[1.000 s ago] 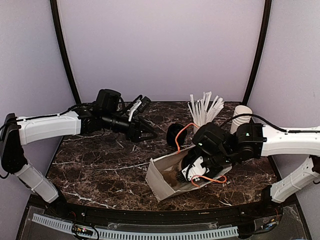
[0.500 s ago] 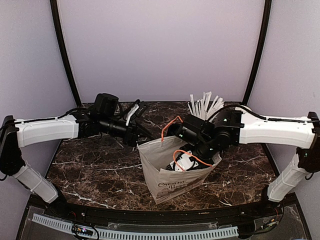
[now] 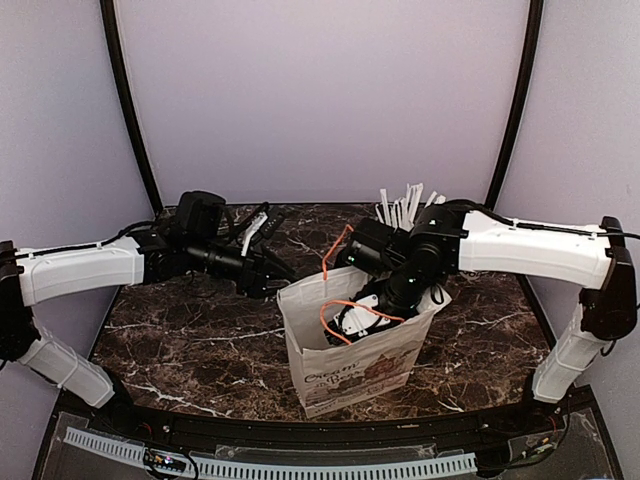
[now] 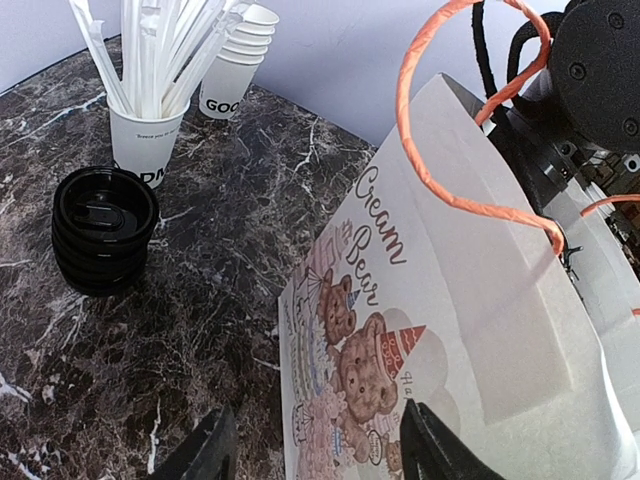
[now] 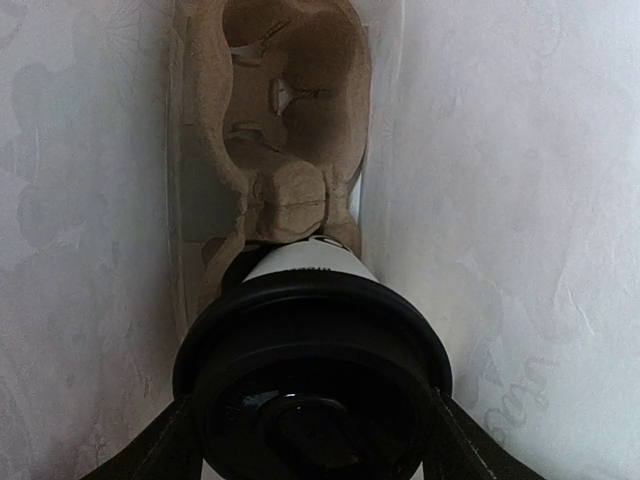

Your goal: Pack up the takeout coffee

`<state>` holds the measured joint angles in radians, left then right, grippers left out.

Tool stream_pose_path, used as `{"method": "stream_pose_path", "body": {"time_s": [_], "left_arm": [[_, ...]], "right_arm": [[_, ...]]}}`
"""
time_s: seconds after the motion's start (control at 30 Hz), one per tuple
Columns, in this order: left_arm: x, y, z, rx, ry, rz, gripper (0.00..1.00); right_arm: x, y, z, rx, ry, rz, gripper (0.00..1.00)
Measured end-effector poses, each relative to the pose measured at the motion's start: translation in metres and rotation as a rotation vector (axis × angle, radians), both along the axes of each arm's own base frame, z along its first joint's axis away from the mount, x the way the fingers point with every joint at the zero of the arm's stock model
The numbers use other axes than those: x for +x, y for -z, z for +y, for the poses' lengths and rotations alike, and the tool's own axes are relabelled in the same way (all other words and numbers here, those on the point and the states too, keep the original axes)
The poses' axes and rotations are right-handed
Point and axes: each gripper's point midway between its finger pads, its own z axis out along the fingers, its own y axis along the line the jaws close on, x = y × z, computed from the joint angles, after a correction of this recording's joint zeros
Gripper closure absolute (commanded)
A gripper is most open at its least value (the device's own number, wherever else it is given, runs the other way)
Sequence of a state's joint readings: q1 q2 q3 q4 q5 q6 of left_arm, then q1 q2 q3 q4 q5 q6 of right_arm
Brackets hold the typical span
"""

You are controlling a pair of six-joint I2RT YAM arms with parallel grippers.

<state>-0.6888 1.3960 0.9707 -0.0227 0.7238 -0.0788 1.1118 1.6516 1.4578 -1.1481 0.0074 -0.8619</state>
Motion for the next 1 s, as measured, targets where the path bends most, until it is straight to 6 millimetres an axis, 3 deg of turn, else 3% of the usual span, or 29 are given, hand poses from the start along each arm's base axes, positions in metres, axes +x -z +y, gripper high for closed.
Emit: {"method": "stream_pose_path", "body": {"time_s": [0.5,0.83,1.0], "left_arm": [[-0.001,-0.001,0.001,-0.001,-0.006,0.005,0.43],[0.0,-0.001,0.001,-0.002,-0.008,0.008,0.43],[0.0,-0.001,0.001,-0.002,-0.008,0.008,0.43]], "right_arm": [[0.003,0.007,0.002,0.022,0.037,-0.016,0.32],[0.001,0.011,-0.004,0.024,-0.032,-0.04,0.33],[0.005,0.015,0.002,0.015,0.026,-0.042,0.34]]}}
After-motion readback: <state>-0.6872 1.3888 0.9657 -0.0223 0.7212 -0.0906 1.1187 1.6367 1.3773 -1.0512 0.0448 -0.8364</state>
